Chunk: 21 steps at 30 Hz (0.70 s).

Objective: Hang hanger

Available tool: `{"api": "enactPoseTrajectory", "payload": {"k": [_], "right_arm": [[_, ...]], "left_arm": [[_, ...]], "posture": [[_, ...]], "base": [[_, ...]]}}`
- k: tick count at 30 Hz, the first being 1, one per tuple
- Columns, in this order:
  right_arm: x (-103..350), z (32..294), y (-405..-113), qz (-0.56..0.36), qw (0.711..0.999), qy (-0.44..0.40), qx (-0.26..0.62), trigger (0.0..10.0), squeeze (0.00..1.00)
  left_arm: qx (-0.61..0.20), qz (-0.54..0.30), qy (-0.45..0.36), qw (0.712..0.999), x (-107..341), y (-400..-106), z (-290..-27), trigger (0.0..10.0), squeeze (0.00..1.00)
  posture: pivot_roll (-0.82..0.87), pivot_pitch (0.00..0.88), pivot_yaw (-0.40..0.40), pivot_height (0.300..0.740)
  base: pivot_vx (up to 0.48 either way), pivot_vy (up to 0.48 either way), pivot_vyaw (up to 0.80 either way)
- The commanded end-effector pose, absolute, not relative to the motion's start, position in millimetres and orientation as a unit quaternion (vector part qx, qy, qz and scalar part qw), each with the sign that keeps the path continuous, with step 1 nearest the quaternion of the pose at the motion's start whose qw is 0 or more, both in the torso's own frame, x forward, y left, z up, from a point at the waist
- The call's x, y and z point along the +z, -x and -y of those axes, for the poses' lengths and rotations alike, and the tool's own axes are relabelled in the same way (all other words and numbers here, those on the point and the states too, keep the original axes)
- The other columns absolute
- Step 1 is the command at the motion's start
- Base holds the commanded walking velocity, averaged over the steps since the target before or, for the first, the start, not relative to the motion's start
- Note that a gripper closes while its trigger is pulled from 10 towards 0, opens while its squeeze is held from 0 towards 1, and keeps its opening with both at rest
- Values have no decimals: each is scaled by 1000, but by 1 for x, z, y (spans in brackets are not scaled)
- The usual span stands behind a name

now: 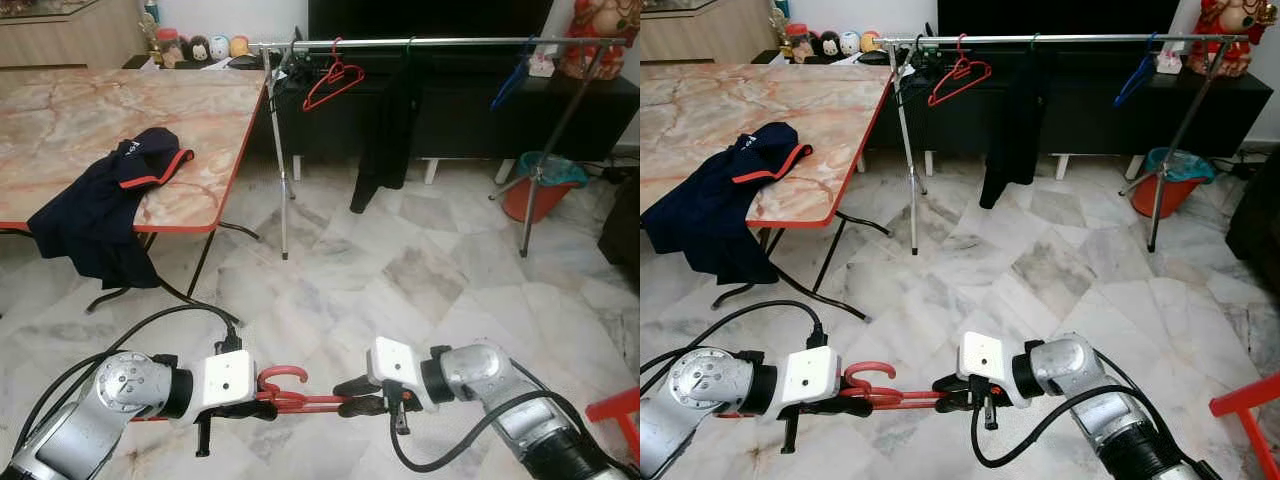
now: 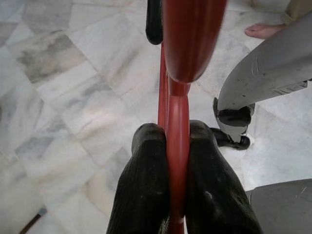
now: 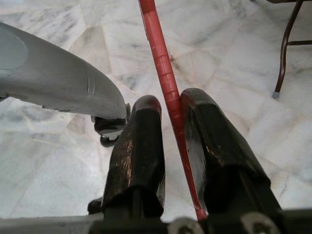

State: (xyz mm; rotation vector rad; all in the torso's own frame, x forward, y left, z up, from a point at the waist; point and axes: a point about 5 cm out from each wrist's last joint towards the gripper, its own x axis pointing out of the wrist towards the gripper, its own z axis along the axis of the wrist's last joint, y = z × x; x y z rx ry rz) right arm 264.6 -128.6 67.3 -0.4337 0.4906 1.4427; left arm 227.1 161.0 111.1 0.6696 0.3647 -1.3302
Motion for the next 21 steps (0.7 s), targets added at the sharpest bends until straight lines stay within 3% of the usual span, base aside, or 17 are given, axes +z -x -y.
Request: {"api": "enactPoseTrajectory", "payload": {"k": [1, 3, 12, 16, 17, 18, 21], "right_arm": [[64, 134, -268, -228, 712, 201, 634, 10000, 0], [63, 135, -272, -224, 730, 186, 618, 10000, 0], [59, 135, -272, -225, 740, 153, 615, 10000, 0], [40, 139, -272, -256, 757, 146, 583, 10000, 0], [33, 141, -273, -269, 771, 141, 560, 10000, 0], [13, 148, -271, -303, 798, 136, 503, 10000, 0], [6, 150, -270, -317, 808, 136, 477, 10000, 0]], "left_arm": [[-586, -162, -312, 730, 114, -230, -168, 0, 0], [-582, -171, -315, 730, 110, -230, -172, 0, 0], [-560, -209, -336, 728, 89, -229, -186, 0, 0], [-528, -228, -320, 753, 64, -230, -192, 0, 0], [-506, -227, -317, 770, 56, -233, -195, 1725, 0], [-439, -249, -300, 809, 32, -235, -204, 10000, 0], [-424, -270, -292, 814, 21, -232, -207, 10000, 0]], "posture": [[11, 23, -8, 740], [11, 23, -8, 740], [15, 30, -6, 740], [11, 27, -3, 740], [11, 27, -3, 740], [11, 27, -3, 740], [9, 27, -2, 740]], "base": [[0, 0, 0], [0, 0, 0], [0, 0, 0], [0, 0, 0], [0, 0, 0], [0, 0, 0], [0, 0, 0]]}}
